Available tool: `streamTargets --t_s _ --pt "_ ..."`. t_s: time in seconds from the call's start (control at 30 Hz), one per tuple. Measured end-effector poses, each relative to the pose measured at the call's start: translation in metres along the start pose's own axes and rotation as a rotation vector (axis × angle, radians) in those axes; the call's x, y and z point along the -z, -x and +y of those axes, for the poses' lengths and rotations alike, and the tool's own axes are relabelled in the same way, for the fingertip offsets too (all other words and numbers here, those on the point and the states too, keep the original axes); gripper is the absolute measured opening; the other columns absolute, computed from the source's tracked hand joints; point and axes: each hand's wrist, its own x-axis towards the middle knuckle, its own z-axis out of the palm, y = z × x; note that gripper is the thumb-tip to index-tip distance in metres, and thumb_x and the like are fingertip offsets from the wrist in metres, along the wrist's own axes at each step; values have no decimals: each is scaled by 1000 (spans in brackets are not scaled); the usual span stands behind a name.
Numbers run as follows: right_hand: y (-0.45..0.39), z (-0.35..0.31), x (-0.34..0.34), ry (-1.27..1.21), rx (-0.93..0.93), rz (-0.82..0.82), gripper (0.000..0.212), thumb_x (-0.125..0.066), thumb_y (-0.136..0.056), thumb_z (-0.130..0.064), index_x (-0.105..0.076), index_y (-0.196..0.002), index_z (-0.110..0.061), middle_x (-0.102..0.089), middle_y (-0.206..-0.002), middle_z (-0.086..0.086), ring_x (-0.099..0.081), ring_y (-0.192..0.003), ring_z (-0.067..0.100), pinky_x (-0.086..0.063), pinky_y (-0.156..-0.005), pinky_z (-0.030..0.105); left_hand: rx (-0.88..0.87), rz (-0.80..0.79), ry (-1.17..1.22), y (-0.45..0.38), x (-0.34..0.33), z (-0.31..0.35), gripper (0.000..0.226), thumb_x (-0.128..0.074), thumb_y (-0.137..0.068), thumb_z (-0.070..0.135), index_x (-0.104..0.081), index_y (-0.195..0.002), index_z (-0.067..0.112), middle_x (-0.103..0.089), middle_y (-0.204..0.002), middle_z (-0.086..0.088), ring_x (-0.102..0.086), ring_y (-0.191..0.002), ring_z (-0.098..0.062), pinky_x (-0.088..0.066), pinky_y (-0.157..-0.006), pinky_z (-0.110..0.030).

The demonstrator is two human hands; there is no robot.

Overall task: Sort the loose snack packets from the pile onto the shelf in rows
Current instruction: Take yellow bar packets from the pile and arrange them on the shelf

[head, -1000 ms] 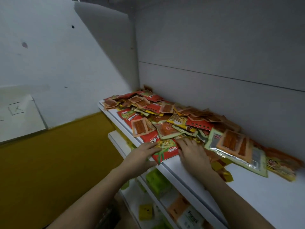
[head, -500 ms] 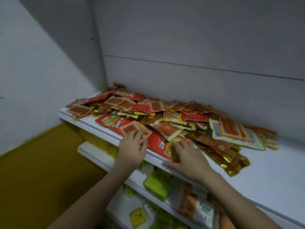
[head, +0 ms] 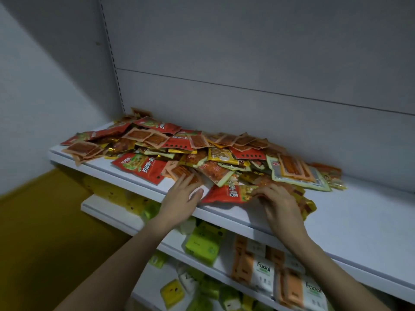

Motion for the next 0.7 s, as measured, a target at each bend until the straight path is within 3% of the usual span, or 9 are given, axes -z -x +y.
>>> streamTargets --t_s 0.1,0.2,0.27,0.33,0.4,0.47,0.57,0.63,0.7 --pt "-7 -2 15 -330 -162 159 44 -56 -81 19 -70 -96 -19 -67 -101 -9 -61 -99 12 -48 -87 26 -66 150 113 8 3 3 33 -48 -105 28 -61 -135 21 -40 -156 2 -22 -149 -15 -20 -122 -35" --pt "-13 -12 27 -795 -389 146 34 -48 -97 8 -69 -92 -18 -73 -91 -9 -70 -91 12 -58 -71 26 -94 409 250 21 10 24 20 -53 -103 15 -70 -113 15 -61 -125 1 -51 -119 -8 -39 -98 -11" --pt "-17 -15 29 -1007 -511 121 27 -51 -99 2 -70 -91 -17 -75 -93 -1 -73 -85 24 -61 -65 36 54 312 500 31 19 49 17 -53 -104 23 -67 -112 22 -63 -115 3 -59 -110 -9 -45 -92 -12" --pt "-22 -20 28 -1181 -603 87 25 -54 -97 2 -70 -91 -16 -74 -99 8 -73 -87 32 -62 -71 46 225 80 753 39 22 71 15 -57 -101 36 -62 -113 30 -64 -118 -1 -63 -112 -17 -53 -99 -32" --pt "-26 -32 25 -1341 -641 39 25 -54 -95 3 -70 -89 -15 -72 -102 15 -72 -86 35 -60 -74 49 342 -107 933 47 22 84 31 -61 -90 50 -63 -113 28 -69 -120 -5 -67 -108 -22 -53 -102 -46" --pt "-28 -46 19 -1445 -650 -24 23 -55 -94 4 -70 -90 -13 -73 -98 15 -72 -80 31 -61 -69 44 418 -196 1140 57 22 91 44 -62 -80 51 -65 -113 21 -74 -107 -7 -71 -96 -22 -54 -96 -45" --pt "-28 -65 7 -1434 -585 -162 20 -57 -91 7 -68 -94 -9 -75 -95 10 -73 -76 29 -62 -65 42 405 -193 1230 73 27 83 66 -75 -73 57 -63 -121 13 -75 -107 -8 -73 -90 -20 -61 -78 -34" --pt "-28 -75 -5 -1398 -529 -230 25 -57 -90 10 -70 -92 -11 -76 -94 7 -73 -78 30 -62 -67 44 370 -153 1249 85 31 67 87 -90 -58 56 -61 -126 9 -73 -112 -12 -73 -91 -21 -60 -75 -32" --pt "-28 -87 -20 -1326 -477 -271 28 -60 -90 8 -71 -99 -16 -75 -99 2 -73 -86 28 -62 -68 43 388 -84 1217 97 39 51 84 -91 -61 47 -60 -128 7 -73 -114 -15 -73 -91 -23 -59 -76 -32"
